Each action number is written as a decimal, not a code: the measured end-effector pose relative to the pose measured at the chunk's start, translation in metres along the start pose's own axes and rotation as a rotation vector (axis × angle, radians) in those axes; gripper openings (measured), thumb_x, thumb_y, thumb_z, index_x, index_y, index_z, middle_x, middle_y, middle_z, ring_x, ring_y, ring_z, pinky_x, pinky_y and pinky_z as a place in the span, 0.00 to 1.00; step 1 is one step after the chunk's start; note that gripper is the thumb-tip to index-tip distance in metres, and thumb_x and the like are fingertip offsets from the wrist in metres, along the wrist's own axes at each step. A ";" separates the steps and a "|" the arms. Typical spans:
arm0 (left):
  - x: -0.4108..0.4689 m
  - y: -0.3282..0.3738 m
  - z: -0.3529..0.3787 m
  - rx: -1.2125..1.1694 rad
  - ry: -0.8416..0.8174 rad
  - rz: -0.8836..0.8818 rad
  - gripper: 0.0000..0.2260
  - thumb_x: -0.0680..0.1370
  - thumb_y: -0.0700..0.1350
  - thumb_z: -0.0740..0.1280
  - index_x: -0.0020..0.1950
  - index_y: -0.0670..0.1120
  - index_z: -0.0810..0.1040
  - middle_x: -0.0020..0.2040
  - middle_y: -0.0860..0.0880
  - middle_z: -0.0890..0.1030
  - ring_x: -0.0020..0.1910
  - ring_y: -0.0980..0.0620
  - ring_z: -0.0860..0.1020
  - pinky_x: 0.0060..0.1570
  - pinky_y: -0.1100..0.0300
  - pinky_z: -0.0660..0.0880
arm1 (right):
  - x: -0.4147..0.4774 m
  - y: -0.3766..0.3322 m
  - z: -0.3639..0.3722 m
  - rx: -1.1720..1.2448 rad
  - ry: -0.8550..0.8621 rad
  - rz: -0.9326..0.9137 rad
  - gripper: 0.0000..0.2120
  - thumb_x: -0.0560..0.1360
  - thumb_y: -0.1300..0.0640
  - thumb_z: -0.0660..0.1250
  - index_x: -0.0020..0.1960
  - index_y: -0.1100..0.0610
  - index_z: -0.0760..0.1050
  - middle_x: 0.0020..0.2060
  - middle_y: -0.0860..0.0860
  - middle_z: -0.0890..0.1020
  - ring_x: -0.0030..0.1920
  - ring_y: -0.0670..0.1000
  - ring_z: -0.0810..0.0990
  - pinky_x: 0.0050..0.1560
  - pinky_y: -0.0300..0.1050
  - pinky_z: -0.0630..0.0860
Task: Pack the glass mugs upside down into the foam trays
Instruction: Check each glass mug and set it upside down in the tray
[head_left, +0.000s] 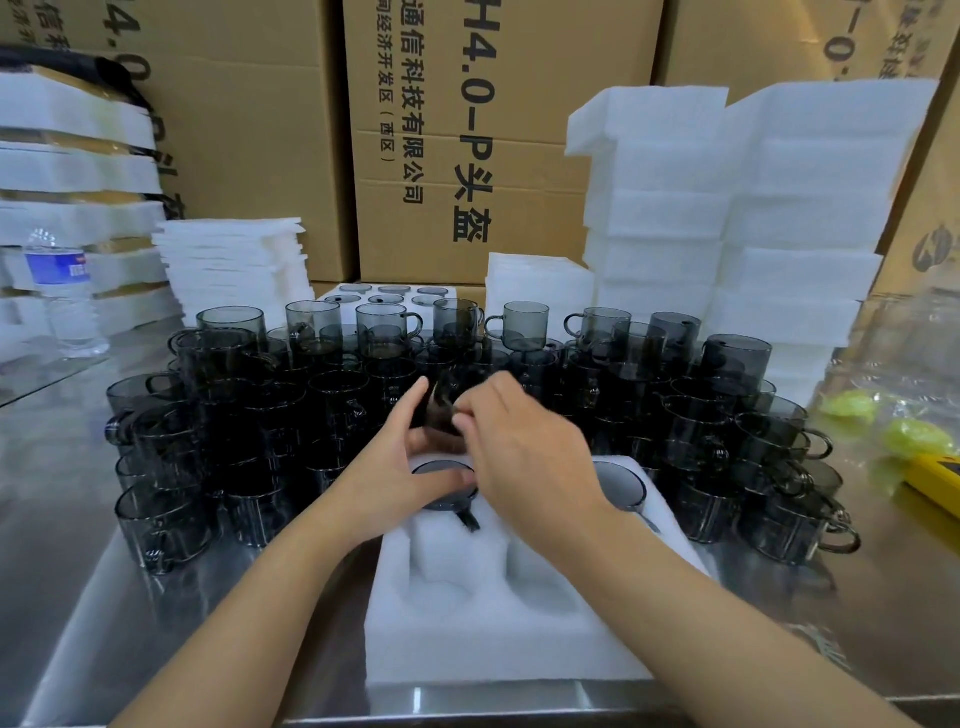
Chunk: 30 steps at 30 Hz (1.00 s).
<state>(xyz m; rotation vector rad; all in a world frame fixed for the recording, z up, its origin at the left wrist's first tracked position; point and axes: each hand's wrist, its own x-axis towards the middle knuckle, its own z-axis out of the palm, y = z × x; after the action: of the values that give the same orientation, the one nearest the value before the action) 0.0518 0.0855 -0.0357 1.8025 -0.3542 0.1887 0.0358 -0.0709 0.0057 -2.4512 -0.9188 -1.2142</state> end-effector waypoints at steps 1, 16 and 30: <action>0.000 -0.001 0.000 -0.032 -0.003 0.031 0.40 0.68 0.38 0.76 0.70 0.64 0.60 0.49 0.57 0.83 0.52 0.59 0.81 0.49 0.60 0.77 | -0.002 0.000 0.004 0.042 -0.028 -0.018 0.04 0.74 0.59 0.68 0.44 0.60 0.78 0.39 0.54 0.78 0.31 0.52 0.77 0.23 0.39 0.66; -0.001 0.004 0.001 -0.075 0.049 0.195 0.33 0.69 0.22 0.67 0.63 0.55 0.72 0.57 0.48 0.79 0.55 0.52 0.79 0.51 0.64 0.76 | -0.007 0.007 0.005 0.423 -0.075 0.152 0.28 0.66 0.51 0.72 0.64 0.52 0.70 0.58 0.46 0.70 0.57 0.49 0.67 0.60 0.47 0.67; -0.001 0.007 0.001 -0.100 0.018 0.094 0.29 0.71 0.27 0.69 0.62 0.56 0.71 0.41 0.54 0.84 0.44 0.54 0.83 0.39 0.61 0.79 | -0.008 0.010 0.004 0.563 -0.031 0.232 0.34 0.65 0.44 0.76 0.66 0.49 0.68 0.53 0.38 0.68 0.45 0.36 0.69 0.55 0.45 0.73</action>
<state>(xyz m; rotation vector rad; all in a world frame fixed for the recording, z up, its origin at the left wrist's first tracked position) 0.0482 0.0831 -0.0302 1.6855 -0.4290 0.2487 0.0409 -0.0797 -0.0031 -2.0520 -0.8171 -0.7171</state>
